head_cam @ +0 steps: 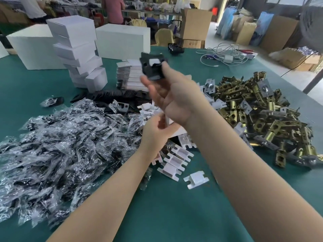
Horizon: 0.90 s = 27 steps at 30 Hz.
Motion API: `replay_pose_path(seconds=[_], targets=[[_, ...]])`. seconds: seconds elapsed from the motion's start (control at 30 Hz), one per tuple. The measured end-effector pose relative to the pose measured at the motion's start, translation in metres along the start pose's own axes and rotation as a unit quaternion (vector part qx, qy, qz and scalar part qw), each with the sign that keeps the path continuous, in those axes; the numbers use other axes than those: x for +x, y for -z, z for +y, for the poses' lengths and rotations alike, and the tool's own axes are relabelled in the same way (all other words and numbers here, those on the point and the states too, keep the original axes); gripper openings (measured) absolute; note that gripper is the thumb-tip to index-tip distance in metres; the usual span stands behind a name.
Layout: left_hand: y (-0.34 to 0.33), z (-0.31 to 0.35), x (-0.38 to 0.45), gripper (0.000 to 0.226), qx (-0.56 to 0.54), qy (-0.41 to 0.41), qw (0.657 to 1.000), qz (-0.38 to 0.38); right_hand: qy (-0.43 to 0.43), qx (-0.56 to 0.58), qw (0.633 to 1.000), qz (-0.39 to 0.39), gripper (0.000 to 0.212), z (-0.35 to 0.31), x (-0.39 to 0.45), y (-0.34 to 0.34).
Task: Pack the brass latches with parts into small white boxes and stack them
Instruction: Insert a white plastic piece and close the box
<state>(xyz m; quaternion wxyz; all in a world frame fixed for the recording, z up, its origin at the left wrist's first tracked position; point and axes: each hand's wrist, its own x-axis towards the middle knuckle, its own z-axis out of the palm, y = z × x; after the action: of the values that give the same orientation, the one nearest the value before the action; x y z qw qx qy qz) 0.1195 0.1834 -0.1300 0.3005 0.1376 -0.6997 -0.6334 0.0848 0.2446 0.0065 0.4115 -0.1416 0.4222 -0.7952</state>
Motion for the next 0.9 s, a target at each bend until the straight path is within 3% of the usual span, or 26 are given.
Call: replay_pose_path(seconds=[0.2,0.4,0.5,0.6,0.73,0.8,0.9], targets=[[-0.001,-0.005,0.000,0.025,-0.025,0.036,0.999,0.001,0.101,0.009,0.984,0.144,0.036,-0.048,-0.007,0.045],[-0.001,-0.002,0.000,0.025,-0.059,0.049,0.997,0.021,0.173,-0.003,0.952,0.254,0.018,-0.057,0.009,0.092],[0.000,0.000,-0.001,0.030,-0.054,0.040,0.998,0.016,0.099,-0.081,0.949,0.290,0.027,-0.051,0.031,0.109],[0.001,0.000,0.000,0.031,-0.059,0.038,0.997,0.009,0.045,-0.197,0.943,0.264,0.032,-0.043,0.061,0.105],[0.001,-0.001,0.001,0.033,-0.074,0.038,0.996,0.003,-0.005,-0.387,0.909,0.157,0.022,-0.056,0.098,0.071],[0.001,-0.003,0.001,0.031,-0.055,0.029,0.998,0.000,-0.023,-0.510,0.855,0.089,0.013,-0.065,0.115,0.050],[0.000,-0.005,0.001,0.029,-0.037,0.029,0.999,-0.003,-0.028,-0.675,0.737,-0.031,0.011,-0.069,0.132,0.026]])
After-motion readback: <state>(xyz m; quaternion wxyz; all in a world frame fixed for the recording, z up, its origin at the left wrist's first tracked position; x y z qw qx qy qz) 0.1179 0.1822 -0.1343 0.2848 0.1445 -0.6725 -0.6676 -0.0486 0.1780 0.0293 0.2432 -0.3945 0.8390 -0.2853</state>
